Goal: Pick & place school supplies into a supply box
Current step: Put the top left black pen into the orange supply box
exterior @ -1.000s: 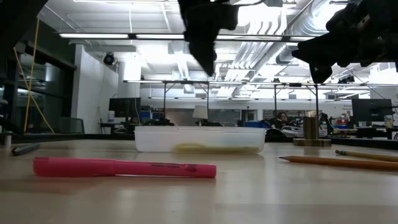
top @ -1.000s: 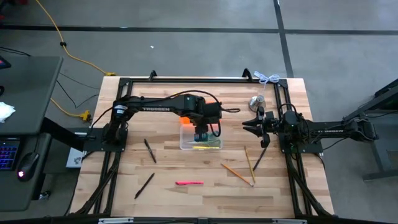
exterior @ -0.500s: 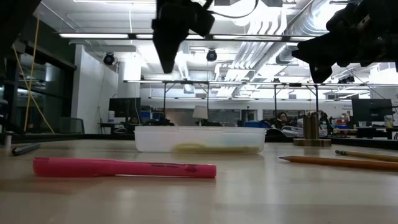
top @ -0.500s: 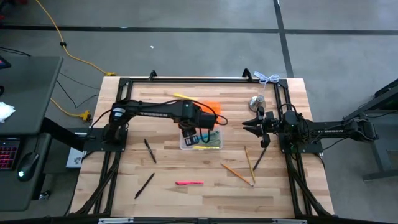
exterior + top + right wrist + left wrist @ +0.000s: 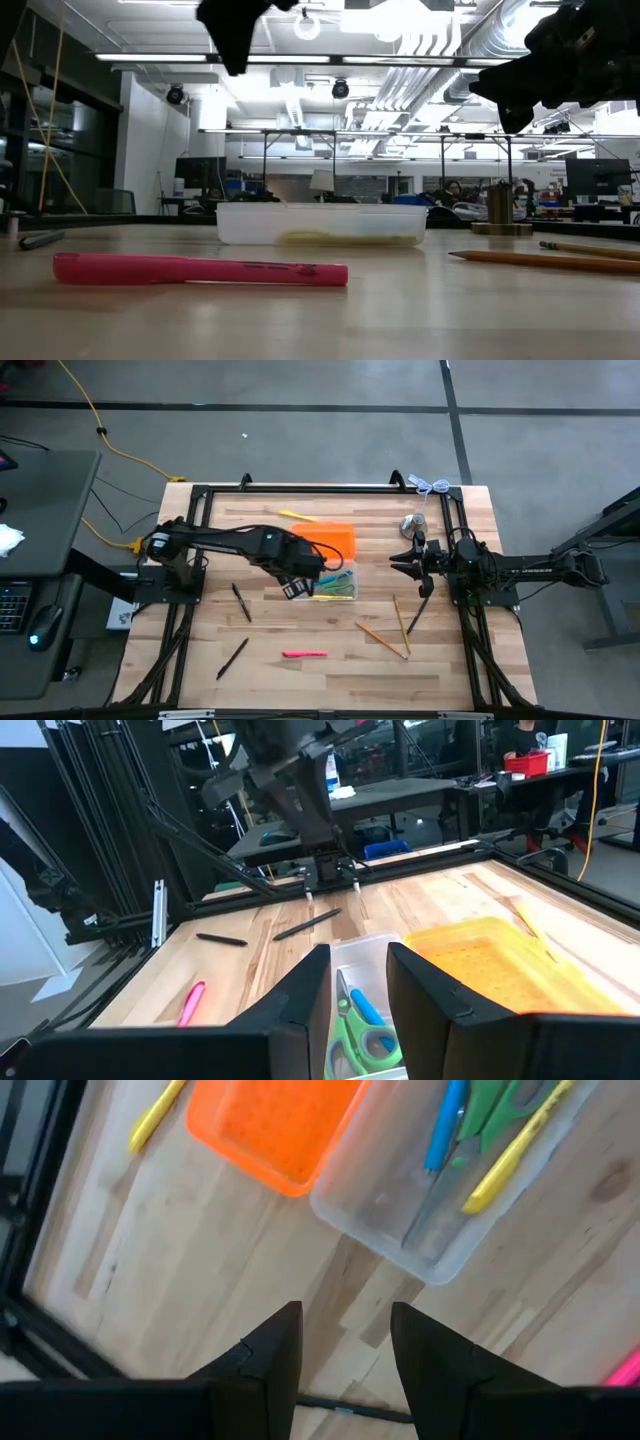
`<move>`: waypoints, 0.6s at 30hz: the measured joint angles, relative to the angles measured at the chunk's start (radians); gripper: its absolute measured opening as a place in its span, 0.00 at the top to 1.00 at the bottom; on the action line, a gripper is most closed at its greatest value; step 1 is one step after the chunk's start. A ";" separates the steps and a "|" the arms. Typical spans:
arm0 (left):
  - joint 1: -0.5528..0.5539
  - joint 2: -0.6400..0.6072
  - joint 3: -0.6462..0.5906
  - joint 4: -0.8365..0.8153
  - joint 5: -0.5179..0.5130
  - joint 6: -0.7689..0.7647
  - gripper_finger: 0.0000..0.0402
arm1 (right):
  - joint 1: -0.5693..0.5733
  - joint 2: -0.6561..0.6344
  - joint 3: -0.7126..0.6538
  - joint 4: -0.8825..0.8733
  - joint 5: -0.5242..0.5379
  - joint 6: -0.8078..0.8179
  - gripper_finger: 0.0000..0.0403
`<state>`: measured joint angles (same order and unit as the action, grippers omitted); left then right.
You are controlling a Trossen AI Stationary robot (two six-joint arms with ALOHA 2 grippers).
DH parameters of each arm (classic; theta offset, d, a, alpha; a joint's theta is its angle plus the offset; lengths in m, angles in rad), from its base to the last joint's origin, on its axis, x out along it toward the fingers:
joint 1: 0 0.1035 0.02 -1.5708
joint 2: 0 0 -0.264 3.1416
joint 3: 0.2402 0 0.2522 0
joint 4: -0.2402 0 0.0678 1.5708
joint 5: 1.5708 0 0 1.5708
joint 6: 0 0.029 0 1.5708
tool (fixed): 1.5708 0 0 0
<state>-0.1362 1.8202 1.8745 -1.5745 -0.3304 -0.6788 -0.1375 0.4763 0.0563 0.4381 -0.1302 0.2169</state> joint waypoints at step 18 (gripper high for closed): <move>-0.111 -0.243 -0.358 0.005 0.030 -0.552 0.55 | 0.000 0.000 0.000 -0.003 0.000 -0.001 0.81</move>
<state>-0.2473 1.5776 1.5165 -1.5692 -0.3007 -1.2311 -0.1375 0.4766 0.0563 0.4351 -0.1303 0.2161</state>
